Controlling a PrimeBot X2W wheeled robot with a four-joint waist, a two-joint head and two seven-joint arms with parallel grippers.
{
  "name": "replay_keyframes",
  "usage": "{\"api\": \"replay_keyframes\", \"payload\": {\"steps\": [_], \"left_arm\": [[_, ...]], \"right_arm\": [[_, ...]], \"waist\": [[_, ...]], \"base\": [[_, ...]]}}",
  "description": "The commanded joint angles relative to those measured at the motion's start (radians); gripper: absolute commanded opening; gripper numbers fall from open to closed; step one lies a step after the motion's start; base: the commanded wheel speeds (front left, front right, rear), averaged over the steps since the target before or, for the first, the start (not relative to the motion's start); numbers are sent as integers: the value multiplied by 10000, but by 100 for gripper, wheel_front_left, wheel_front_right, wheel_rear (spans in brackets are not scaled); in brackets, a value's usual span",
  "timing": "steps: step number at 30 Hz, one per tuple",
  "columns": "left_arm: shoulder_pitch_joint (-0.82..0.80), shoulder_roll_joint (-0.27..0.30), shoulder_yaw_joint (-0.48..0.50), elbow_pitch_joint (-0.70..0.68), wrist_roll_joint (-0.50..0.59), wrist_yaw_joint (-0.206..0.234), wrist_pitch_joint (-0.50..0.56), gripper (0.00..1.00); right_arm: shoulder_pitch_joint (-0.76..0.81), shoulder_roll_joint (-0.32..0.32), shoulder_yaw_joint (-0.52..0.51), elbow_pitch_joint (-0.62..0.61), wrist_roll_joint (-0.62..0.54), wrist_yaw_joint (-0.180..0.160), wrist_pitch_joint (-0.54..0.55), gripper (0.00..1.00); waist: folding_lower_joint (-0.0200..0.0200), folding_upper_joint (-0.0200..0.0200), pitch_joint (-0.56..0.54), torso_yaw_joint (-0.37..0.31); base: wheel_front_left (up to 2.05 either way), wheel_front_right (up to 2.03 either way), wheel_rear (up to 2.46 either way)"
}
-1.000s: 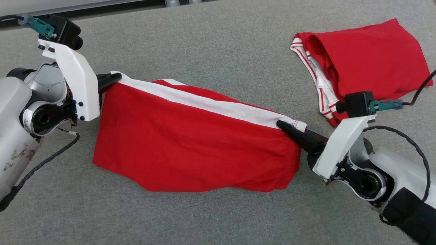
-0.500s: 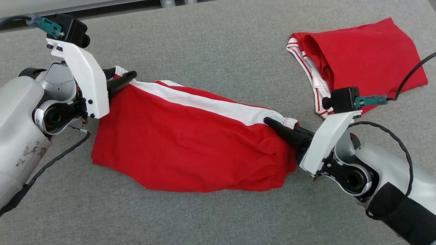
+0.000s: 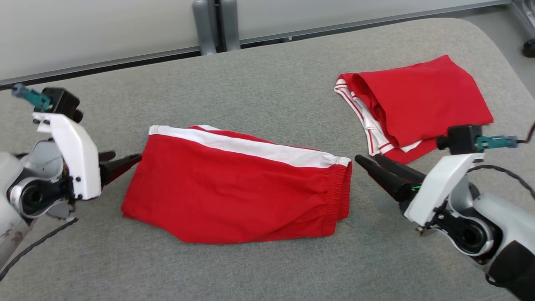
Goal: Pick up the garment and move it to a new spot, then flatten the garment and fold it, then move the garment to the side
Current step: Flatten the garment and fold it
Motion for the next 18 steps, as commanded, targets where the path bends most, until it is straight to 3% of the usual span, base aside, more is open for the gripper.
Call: {"api": "replay_keyframes", "payload": {"steps": [1,11,18], "left_arm": [[266,92,-37,64,-227,-51,78,100],[693,443,-6,-131,-845,-42,269,100],[501,344,89,-592,-1230,-41,665,100]], "right_arm": [[158,-188,-129,-168,72,2,-134,100],[568,-1160,-711,-861,19,2,-604,100],[816,-1169,-892,-936,54,2,-741,100]], "waist": [[0,0,34,-139],[0,0,633,-712],[0,0,758,-898]], "base": [[0,0,0],[0,0,0],[0,0,0]]}}
